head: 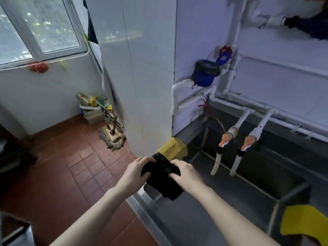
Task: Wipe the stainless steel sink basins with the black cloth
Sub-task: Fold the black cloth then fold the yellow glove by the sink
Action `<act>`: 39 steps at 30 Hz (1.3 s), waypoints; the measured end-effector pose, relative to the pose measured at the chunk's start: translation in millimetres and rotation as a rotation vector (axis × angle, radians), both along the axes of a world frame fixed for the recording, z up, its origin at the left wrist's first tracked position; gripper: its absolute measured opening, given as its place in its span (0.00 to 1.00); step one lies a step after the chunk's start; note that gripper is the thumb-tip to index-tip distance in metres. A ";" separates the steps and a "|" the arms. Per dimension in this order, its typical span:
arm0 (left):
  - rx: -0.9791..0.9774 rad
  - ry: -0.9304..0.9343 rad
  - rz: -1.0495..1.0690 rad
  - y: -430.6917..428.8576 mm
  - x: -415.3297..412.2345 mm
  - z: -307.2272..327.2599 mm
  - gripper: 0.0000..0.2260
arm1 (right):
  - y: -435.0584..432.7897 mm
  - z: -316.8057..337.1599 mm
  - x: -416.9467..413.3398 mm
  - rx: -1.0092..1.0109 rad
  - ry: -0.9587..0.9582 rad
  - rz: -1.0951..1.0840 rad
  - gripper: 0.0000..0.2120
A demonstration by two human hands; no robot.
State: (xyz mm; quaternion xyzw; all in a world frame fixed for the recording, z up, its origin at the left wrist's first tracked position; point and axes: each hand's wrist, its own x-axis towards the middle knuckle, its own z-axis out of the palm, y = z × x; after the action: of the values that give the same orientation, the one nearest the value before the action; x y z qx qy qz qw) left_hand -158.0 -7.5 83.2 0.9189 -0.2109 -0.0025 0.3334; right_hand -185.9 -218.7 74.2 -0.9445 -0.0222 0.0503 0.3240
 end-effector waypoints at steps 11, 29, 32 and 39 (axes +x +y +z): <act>0.058 0.208 -0.148 55.8 95.2 -61.1 0.20 | 69.5 -62.0 62.8 0.032 0.204 -0.206 0.16; 0.283 -0.090 -0.346 73.7 122.7 -110.5 0.22 | 127.1 -125.8 43.9 -0.245 -0.202 -0.320 0.21; 0.349 -0.033 -0.430 70.2 119.2 -120.6 0.27 | 133.3 -135.0 37.2 -0.157 -0.122 -0.331 0.21; 0.412 0.013 -0.416 65.4 120.1 -121.4 0.28 | 124.6 -116.6 43.5 -0.038 0.076 -0.234 0.23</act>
State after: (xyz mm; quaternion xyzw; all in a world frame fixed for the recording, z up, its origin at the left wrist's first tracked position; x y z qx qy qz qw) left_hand -37.9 57.9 -38.2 0.9042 -0.3878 -0.1197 0.1334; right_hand -142.4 -94.1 -42.5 -0.9440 0.1014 0.0482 0.3102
